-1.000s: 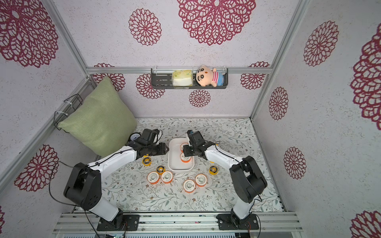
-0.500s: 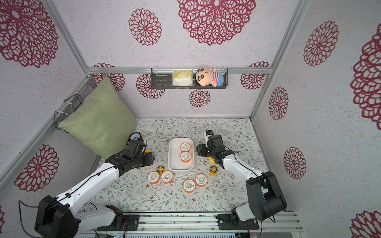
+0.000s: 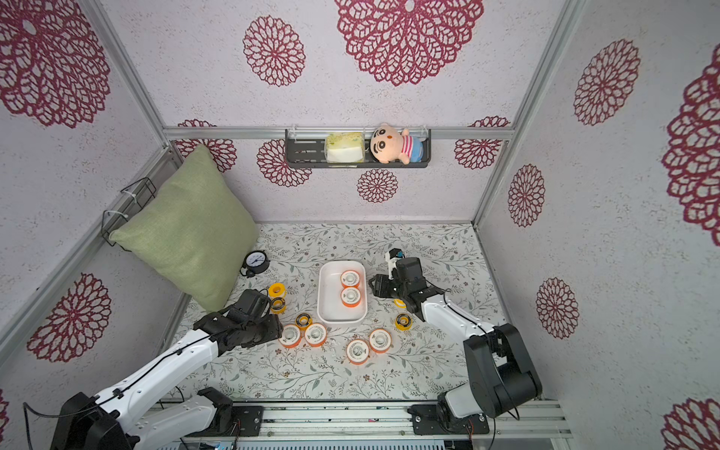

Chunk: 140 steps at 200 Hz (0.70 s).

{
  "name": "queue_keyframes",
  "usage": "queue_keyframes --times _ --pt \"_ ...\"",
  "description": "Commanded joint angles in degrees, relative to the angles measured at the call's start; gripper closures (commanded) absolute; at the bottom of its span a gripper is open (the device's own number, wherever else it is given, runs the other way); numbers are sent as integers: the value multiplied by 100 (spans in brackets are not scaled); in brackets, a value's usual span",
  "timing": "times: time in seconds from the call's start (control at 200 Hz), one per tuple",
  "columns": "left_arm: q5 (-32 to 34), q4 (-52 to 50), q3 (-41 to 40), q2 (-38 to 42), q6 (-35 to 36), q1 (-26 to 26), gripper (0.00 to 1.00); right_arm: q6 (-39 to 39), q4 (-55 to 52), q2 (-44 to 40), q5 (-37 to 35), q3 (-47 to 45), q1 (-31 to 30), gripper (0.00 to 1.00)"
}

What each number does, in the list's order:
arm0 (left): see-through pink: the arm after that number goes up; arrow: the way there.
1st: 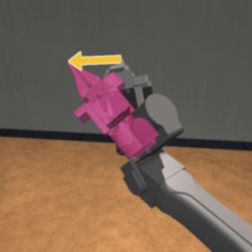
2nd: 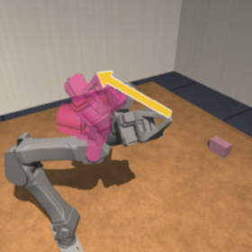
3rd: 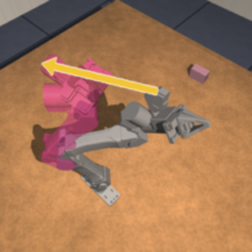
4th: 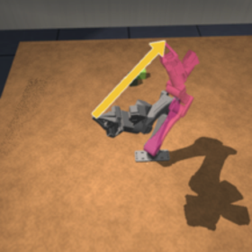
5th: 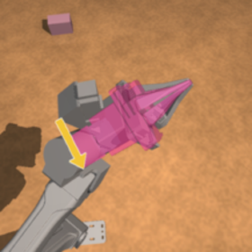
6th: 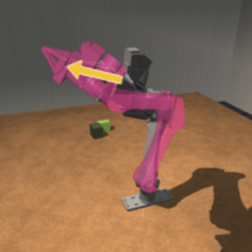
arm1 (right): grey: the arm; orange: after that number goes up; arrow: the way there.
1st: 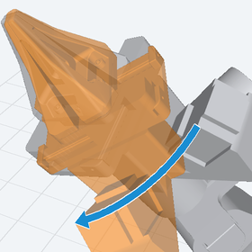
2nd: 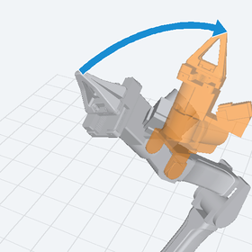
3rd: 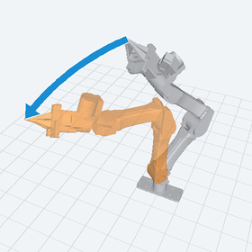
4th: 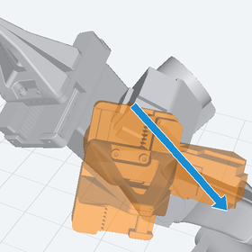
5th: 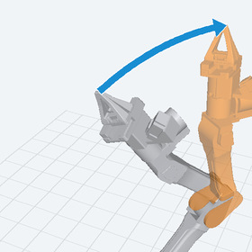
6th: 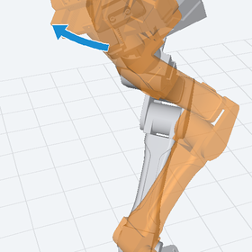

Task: Put the sealing tape into the storage box
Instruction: Pick up the sealing tape at the center of the board.

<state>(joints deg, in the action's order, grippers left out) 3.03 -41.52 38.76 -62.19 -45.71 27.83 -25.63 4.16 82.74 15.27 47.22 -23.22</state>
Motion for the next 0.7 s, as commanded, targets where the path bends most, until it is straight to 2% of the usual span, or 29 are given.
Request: queue_keyframes --times 0.0,0.27,0.695 --pt "-178 123 -78 -106 -51 86 40 -100 190 1 123 16 20 49" --pt "-320 587 -106 -662 151 90 38 -104 199 109 188 20 20 49" --pt "-239 771 17 -1450 353 84 47 -162 225 199 292 17 20 49"
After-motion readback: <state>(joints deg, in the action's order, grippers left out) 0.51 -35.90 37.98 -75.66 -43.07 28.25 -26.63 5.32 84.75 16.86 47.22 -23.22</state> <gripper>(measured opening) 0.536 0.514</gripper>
